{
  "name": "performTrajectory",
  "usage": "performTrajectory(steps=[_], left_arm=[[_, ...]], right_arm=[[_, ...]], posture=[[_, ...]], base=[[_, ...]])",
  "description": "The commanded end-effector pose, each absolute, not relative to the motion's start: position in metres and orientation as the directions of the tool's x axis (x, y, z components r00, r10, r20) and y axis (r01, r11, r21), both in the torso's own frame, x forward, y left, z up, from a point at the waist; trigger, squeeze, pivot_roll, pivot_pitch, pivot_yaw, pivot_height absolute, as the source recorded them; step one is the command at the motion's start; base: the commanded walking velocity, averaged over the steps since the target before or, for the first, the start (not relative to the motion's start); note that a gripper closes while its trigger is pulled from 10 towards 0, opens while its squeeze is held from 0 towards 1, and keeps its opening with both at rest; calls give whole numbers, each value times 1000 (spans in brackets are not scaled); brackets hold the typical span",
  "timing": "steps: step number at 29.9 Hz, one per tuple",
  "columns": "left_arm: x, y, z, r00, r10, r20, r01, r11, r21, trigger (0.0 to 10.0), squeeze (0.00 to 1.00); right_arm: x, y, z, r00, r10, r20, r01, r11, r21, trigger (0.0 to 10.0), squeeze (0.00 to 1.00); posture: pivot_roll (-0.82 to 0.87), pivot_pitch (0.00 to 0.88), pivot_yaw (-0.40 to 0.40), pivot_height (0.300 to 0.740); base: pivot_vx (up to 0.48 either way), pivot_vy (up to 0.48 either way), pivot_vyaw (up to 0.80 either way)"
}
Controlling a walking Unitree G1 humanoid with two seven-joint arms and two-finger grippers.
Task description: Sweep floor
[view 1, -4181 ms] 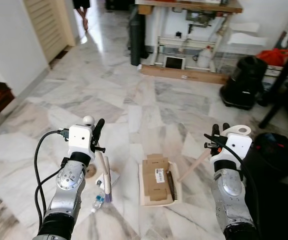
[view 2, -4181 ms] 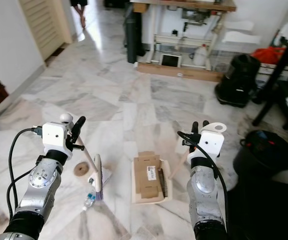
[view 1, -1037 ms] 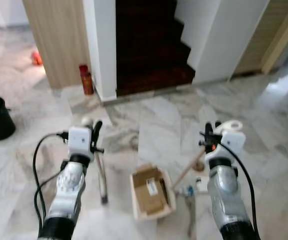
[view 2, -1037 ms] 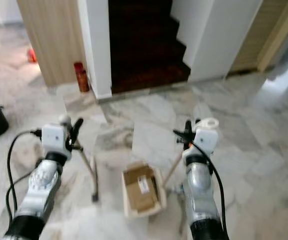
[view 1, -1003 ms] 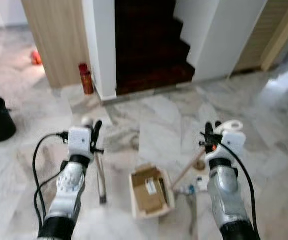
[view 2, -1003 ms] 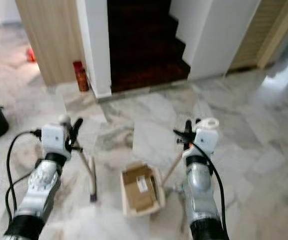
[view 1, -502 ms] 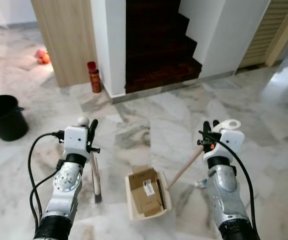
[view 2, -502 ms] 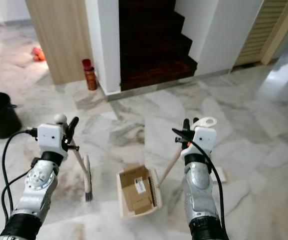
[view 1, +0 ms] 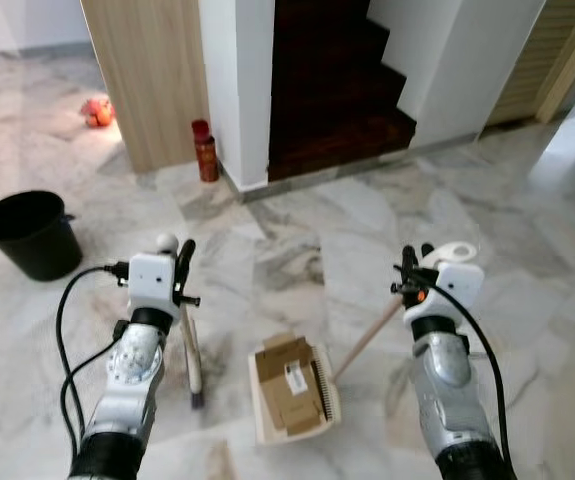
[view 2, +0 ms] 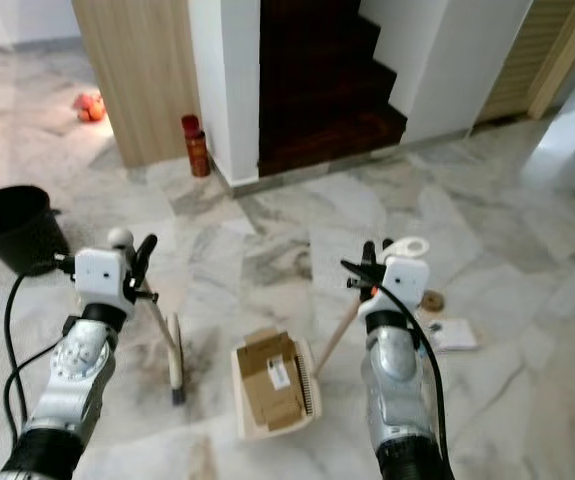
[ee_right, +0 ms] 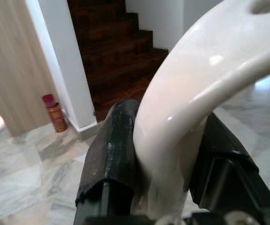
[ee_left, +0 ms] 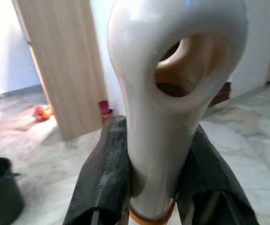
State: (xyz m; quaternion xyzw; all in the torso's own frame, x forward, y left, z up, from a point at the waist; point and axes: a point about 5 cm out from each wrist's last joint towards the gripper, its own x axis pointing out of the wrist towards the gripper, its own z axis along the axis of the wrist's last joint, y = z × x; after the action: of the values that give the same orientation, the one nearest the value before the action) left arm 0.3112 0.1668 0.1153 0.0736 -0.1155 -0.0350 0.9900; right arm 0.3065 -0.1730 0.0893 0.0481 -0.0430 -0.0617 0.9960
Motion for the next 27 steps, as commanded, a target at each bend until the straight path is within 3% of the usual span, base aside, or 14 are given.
performTrajectory(steps=[1,27], left_arm=[[314,166,129,957,-97,274,52,985,168,10000,0],[315,164,128,957,-106,268,62,984,170,10000,0]], right_arm=[[313,-172,109,979,-124,163,108,989,105,10000,0],[312,-169,108,980,-113,162,97,990,99,10000,0]], posture=[[27,0,-50,740],[23,0,-43,740]], base=[[0,368,0],[0,350,0]])
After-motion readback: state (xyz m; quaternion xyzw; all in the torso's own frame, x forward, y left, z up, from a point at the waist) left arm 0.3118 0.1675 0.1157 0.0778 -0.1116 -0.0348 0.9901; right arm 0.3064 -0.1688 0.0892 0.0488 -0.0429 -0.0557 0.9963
